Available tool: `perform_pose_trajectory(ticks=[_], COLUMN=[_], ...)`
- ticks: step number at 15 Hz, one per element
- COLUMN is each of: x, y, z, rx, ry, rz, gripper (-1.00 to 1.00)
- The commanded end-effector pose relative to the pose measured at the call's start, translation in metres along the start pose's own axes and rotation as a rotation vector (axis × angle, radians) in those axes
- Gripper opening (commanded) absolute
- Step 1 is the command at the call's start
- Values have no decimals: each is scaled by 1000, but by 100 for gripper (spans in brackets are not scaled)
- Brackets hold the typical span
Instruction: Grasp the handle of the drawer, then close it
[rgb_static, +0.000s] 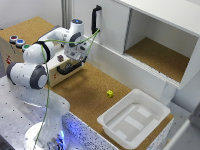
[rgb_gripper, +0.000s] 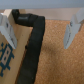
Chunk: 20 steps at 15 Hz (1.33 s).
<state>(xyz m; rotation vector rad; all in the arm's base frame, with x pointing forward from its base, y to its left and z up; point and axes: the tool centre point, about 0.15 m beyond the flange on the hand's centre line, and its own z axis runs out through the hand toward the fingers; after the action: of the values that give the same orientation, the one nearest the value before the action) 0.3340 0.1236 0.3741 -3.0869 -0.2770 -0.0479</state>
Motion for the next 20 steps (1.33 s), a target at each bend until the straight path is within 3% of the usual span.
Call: perform_pose_trajectory(ticks=[1,13,14,20], x=[0,3,5,15], y=[-9,-10,-12,-24], z=[30,76,79,82], rx=[4,96,96,95], ry=[-21,-17,-17,8], rz=[75,181,177,116], gripper=[100,100,-100,-100])
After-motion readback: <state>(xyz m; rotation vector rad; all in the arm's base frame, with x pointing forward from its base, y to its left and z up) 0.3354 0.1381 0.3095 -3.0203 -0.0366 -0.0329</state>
